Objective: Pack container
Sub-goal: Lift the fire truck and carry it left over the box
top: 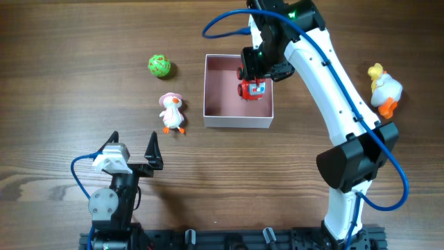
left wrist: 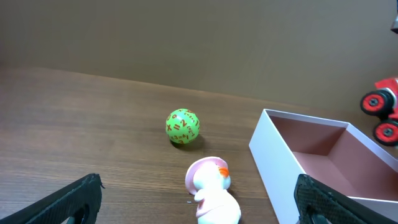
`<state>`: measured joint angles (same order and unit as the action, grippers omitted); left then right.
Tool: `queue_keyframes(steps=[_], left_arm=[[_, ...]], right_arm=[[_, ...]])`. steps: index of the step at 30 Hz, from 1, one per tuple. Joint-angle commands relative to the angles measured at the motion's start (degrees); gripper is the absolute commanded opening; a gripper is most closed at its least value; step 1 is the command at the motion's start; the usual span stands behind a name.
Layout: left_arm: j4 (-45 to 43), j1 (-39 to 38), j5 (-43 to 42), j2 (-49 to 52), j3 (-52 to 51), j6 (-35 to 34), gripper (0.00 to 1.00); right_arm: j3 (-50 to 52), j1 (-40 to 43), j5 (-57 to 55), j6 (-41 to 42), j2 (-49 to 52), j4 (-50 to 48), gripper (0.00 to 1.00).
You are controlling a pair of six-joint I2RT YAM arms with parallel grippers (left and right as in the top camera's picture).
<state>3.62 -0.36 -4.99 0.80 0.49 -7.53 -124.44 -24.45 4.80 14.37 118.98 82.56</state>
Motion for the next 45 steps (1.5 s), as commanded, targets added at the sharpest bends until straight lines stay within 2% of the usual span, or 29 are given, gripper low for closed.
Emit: queue_keyframes(steps=[1,16,27,34,45], left_arm=[[0.39,0.42,0.13,-0.37,-0.17,1.11,1.0],[0.42,0.42,0.13,-0.37,-0.17,1.11,1.0],[0.39,0.42,0.13,-0.37,-0.17,1.11,1.0],[0.39,0.42,0.13,-0.37,-0.17,1.11,1.0],[0.42,0.42,0.13,-0.37,-0.17,1.11,1.0]], right_arm=[[0.13,-0.13,-4.24,2.51,0.76,-3.08,0.41],[1.81,-0.13,-5.01,3.8,6.1,-5.18,0.41],[1.9,-0.09,-6.93,4.33,8.24,-8.61,0.45],[1.9,-0.07,-6.88,4.28,12.87,-7.67,0.45],[1.9,0.5,-6.99,5.29,13.79,-8.52,0.46]])
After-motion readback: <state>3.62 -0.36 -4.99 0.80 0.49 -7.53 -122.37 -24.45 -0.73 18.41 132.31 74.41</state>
